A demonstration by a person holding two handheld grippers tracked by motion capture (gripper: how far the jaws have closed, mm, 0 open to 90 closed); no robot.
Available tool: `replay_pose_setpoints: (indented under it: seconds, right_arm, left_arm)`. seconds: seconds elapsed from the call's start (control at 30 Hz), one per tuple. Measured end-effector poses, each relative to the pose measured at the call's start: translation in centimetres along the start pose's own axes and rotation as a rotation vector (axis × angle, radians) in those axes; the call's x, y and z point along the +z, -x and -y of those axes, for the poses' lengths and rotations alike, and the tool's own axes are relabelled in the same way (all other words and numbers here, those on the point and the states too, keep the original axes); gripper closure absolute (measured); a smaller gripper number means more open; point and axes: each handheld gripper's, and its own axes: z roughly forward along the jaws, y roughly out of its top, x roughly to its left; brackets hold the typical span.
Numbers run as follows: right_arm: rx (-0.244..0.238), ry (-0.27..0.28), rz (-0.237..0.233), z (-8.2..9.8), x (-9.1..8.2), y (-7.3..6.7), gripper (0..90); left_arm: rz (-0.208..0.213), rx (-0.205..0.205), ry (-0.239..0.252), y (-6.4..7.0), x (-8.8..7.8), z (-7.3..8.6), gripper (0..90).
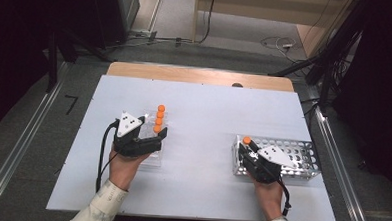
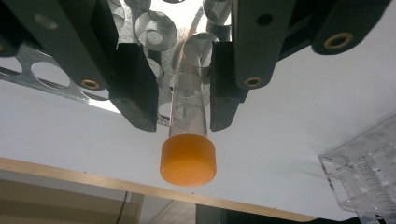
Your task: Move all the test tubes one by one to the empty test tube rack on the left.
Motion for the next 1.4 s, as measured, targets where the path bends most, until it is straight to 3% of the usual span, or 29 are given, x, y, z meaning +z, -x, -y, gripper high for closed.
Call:
replay_pose_setpoints:
  seconds: [0.1,0.2,0.37,0.63,1.07,1.23,1.4]
  right_arm:
    - [-0.003,-0.008,0.001,0.0,0.2,0.0,63.2]
    - [0.002,-0.010,-0.001,0.0,0.2,-0.1,70.5]
    - [-0.003,0.000,-0.001,-0.1,0.0,-0.1,71.5]
    - [0.009,0.040,-0.002,-1.2,-1.1,0.0,71.9]
    - [-0.021,0.142,0.005,-3.2,-3.8,-0.6,72.1]
    - [-0.023,0.178,-0.027,-3.8,-4.9,-1.4,72.1]
    - [-0.037,0.158,-0.103,-3.7,-4.8,-3.1,72.1]
  left_arm:
    - [0.001,-0.002,-0.003,0.0,0.0,0.0,17.6]
    - [0.002,-0.003,0.002,0.0,0.0,0.0,17.6]
    - [0.005,-0.001,0.000,0.0,0.0,0.0,17.6]
    - [0.010,0.000,0.006,0.1,-0.1,-0.1,17.6]
    - [0.017,-0.004,0.024,0.0,-0.5,-0.4,17.6]
    - [0.022,0.003,0.044,0.3,-1.0,-0.8,17.6]
    - [0.048,0.027,0.056,1.2,-1.4,-1.1,17.6]
